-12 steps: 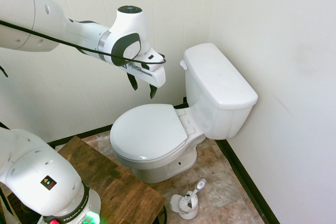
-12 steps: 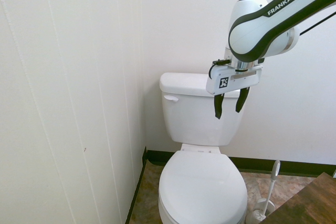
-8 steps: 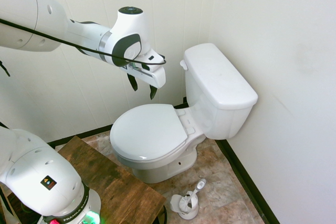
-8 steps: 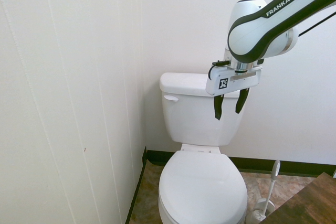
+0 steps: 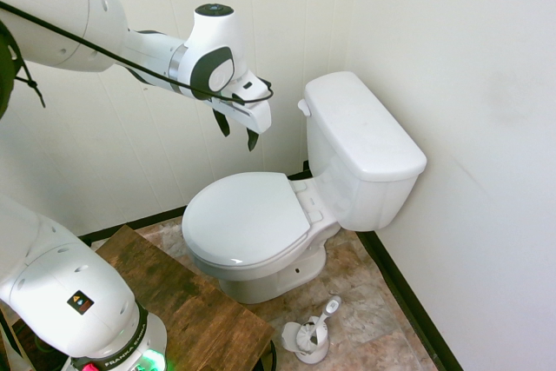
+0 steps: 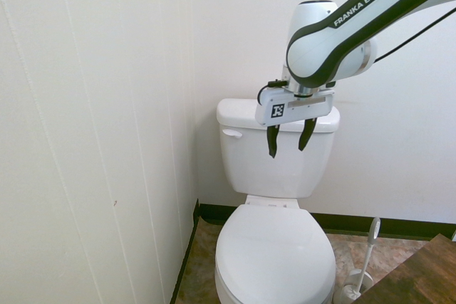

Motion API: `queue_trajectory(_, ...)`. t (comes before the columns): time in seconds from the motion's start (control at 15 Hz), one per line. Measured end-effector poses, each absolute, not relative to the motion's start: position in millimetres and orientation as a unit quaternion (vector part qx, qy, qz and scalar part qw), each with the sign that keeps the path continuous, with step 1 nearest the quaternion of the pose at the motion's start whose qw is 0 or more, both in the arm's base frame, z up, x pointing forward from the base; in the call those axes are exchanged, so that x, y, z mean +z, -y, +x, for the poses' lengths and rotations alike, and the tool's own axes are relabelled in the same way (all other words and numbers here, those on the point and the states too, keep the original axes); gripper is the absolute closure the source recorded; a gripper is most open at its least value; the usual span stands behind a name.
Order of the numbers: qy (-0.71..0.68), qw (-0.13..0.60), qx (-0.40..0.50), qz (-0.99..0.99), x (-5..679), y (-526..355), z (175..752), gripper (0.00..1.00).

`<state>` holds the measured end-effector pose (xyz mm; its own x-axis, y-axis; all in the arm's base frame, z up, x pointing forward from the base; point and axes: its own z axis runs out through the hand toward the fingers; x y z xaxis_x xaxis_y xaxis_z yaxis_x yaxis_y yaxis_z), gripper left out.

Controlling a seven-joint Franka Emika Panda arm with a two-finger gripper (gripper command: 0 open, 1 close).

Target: Flush the toilet

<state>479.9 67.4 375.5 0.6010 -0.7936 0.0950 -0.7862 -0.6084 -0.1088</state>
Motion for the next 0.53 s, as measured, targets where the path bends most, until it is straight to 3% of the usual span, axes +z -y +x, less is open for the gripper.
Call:
queue_trajectory(0.27, -0.471, 0.041, -0.115, -0.874, 373, -98, 527, 0.00)
queue_trajectory(0.33, -0.477, 0.042, -0.124, -0.869, 370, -103, 541, 1.00)
queue_trajectory(0.53, -0.497, 0.053, -0.143, -0.854, 361, -111, 587, 1.00)
